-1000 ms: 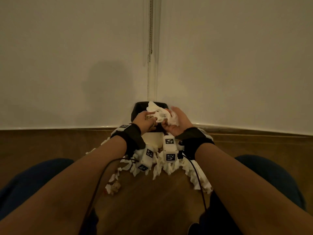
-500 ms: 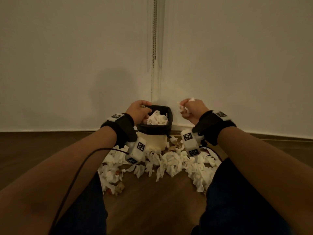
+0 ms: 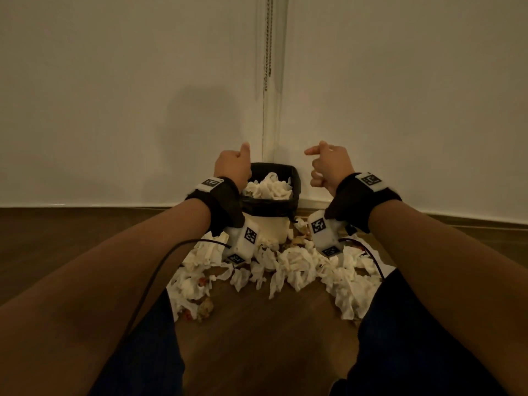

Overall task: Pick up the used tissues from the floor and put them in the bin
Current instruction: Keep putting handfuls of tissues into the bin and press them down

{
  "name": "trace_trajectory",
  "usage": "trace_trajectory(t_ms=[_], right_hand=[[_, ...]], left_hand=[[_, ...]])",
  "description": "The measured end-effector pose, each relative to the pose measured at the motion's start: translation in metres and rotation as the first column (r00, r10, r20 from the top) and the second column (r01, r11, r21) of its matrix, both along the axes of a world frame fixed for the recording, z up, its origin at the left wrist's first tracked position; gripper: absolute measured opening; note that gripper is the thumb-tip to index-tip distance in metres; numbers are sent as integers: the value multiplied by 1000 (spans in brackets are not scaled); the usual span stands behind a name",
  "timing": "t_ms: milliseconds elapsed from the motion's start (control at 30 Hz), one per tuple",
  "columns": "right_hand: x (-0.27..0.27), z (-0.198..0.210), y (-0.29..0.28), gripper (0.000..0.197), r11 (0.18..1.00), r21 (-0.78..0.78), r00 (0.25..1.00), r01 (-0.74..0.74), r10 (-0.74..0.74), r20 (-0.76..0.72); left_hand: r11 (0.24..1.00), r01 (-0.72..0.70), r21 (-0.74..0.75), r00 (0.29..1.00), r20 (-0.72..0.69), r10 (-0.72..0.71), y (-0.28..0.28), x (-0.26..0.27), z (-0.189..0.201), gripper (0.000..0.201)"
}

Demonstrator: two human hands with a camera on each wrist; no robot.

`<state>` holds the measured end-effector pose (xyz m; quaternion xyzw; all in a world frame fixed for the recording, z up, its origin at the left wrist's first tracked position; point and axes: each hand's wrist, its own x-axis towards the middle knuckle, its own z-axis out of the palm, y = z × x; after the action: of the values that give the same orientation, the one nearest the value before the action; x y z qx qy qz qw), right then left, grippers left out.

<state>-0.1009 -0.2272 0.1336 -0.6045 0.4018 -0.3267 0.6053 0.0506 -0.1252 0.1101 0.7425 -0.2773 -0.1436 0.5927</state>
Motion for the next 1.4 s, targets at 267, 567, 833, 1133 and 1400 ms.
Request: trace_trajectory(t_ms=[267,567,833,1133,1400], right_hand=[[22,-21,-19,34,970,200,987,-140,152,-44],[76,-53,-56,51,989,139,995,40,-27,-95],[113,-97,-94,34,984,148,935,-98,142,-324],[148,-126,-105,23,956,-292,897,-10,-121,-426],[167,-129,-90,44,920,-266,795,-286,74,-602]], left_hand=[[968,205,144,979,-41,-201,-34,4,-28,27],[952,0,306,1000,9,-2,-68,56,-72,38],[998,-9,64,999,35,7,-98,80,-91,19],[961,-14,277,946,315,-77,-125,86,-122,22],[861,41,507,942,269,-203,-122,89,-122,41]])
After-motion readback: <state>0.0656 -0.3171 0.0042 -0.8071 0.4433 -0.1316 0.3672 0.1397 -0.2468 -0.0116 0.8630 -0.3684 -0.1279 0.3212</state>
